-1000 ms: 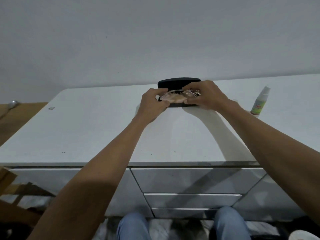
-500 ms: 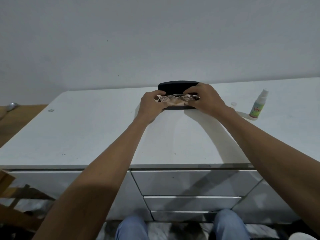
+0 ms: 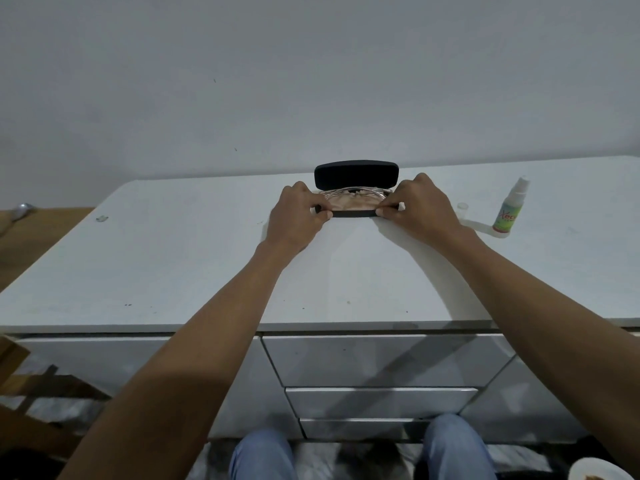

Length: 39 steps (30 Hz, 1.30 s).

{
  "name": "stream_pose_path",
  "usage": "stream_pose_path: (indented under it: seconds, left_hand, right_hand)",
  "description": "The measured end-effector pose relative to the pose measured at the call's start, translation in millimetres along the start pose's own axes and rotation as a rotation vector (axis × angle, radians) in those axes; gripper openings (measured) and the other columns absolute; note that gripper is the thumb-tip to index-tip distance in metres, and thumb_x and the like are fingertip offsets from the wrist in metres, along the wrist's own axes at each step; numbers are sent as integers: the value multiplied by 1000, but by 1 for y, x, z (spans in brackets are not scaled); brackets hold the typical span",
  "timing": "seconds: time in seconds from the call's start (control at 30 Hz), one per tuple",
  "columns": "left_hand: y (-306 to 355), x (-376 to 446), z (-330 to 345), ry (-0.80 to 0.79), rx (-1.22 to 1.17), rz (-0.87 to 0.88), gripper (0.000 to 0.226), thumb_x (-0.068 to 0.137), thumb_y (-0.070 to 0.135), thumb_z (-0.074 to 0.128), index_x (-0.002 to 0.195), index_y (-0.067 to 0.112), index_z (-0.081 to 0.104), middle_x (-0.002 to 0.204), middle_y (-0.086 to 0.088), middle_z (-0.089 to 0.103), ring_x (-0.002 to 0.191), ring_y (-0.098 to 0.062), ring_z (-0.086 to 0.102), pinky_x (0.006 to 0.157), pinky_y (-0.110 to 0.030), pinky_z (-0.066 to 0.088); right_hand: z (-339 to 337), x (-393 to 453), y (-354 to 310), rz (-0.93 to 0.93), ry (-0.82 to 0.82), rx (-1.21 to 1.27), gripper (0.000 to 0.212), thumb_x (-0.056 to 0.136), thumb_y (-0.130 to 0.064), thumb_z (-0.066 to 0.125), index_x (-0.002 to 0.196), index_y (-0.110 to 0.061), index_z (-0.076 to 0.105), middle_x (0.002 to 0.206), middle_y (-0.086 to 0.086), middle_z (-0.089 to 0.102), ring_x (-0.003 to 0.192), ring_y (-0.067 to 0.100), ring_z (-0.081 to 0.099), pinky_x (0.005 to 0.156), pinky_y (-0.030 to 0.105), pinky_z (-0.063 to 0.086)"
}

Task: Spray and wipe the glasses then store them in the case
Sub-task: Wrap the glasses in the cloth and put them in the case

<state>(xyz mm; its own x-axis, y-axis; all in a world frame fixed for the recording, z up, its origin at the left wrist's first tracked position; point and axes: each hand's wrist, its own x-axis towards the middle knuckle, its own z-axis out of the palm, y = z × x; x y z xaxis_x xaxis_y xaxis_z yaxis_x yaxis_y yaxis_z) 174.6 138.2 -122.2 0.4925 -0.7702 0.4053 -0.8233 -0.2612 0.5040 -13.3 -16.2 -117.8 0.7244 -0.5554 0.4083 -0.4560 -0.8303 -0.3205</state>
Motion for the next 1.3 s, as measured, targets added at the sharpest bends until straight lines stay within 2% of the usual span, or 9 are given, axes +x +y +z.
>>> stream_pose_path:
  seconds: [0.2,0.37,0.63,0.77,0.93,1.07,1.17,1.23,1.3]
  left_hand:
    - [-5,-3,-1,30,-9,-16,10,86,24,74,95,26,78,93,2,54,97,-20,52,74,-35,46]
    - [-8,-1,-1,19,-23,-50,9,86,28,75,95,28,78,91,5,53,95,-18,52,71,-31,42]
    - [-5,-5,1,34,39,-108,12,89,34,71,100,32,76,89,5,56,100,-19,55,69,-29,38]
    - [-2,-5,-2,-5,81,-55,17,90,35,68,104,30,77,85,7,54,102,-22,57,71,-30,39]
    - [-8,-8,-11,-51,143,17,28,94,32,62,121,32,72,88,4,64,105,-23,56,73,-31,39]
    - [-16,-11,-18,69,54,-23,25,91,21,62,108,30,79,87,3,76,89,-20,66,71,-26,44]
    - [-17,-10,-21,122,-52,-113,24,85,18,62,96,27,81,79,6,72,79,-17,66,72,-27,50]
    - [-16,-3,-19,152,-133,-168,22,83,22,61,94,26,79,79,7,70,73,-15,62,73,-30,54]
    - [-14,9,-16,213,-234,-208,20,83,29,65,99,27,77,80,10,68,71,-12,58,76,-33,56]
  right_hand:
    - [-3,-2,-3,66,31,11,14,88,-25,71,100,-25,79,89,-2,76,101,23,48,71,33,41]
    - [-4,-4,-8,84,60,-96,16,88,-31,73,98,-22,82,96,8,71,102,35,49,79,42,47]
    - [-1,-4,-15,184,52,-181,19,93,-36,65,94,-24,80,99,9,66,107,37,48,78,39,37]
    - [1,-7,-18,214,32,-183,19,94,-37,64,98,-25,79,104,10,66,111,37,47,80,39,36]
    - [-1,-8,-19,256,33,-93,13,91,-33,69,95,-27,80,98,7,61,112,36,47,77,37,36]
    - [-5,-5,-20,255,69,-10,10,88,-27,70,93,-26,79,97,5,63,109,34,50,75,38,45]
    - [-8,0,-21,244,210,35,11,87,-25,65,94,-22,73,96,3,66,105,29,54,70,35,44]
    - [-9,6,-24,276,289,132,21,88,-33,68,104,-20,68,102,2,64,108,26,53,71,31,36]
    - [-10,15,-24,333,298,270,40,89,-43,67,123,-23,62,116,4,63,119,25,50,79,31,38]
